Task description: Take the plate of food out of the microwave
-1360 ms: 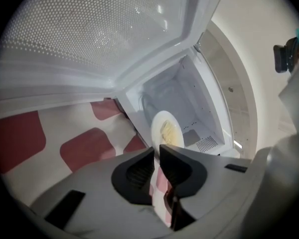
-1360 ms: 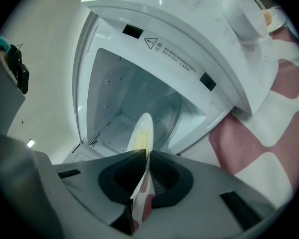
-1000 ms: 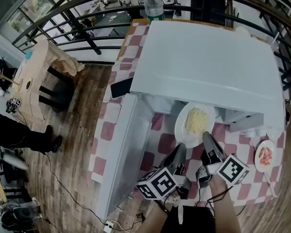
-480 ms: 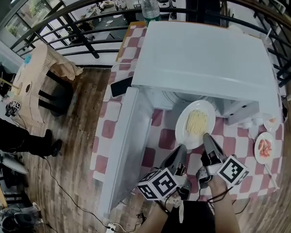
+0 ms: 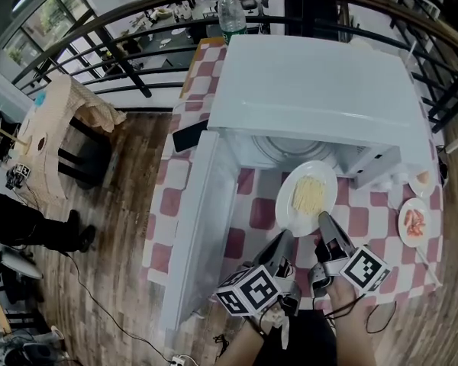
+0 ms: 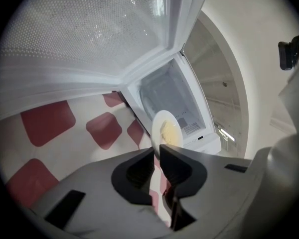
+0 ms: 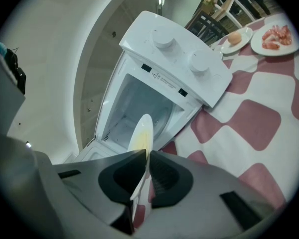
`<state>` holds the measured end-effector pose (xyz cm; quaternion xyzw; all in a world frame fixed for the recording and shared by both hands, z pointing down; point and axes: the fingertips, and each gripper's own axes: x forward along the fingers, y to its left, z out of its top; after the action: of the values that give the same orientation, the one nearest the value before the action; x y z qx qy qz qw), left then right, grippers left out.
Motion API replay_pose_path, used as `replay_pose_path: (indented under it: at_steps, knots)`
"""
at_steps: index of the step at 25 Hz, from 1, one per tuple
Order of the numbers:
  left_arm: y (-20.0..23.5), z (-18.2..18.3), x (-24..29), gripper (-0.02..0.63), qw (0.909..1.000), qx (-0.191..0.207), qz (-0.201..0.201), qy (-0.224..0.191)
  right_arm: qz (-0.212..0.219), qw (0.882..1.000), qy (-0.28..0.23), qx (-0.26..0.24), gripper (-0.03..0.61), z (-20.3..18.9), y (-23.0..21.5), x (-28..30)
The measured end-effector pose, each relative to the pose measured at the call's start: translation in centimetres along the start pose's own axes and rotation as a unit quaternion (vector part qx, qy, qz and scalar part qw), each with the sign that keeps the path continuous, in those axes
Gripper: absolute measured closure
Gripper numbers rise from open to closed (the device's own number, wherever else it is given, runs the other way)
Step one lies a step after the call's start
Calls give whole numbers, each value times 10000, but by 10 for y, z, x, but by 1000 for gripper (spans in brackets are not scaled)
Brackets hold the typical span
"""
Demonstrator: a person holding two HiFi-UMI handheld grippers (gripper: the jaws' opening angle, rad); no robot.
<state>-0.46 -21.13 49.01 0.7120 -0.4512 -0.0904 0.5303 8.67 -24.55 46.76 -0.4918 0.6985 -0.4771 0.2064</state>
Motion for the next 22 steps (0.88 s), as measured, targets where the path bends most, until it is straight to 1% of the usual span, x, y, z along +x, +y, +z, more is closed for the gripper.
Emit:
replay_pose_path:
  at_steps: [12,22]
  knots:
    - [-1,-14,-8,545,9999,49,-69,124,-48,10000,-87,7,543,-5,-2,-17]
    - [1,-31,-22,545,10000,15,83,49,8,9999,74,96,543,-17,-6,-32]
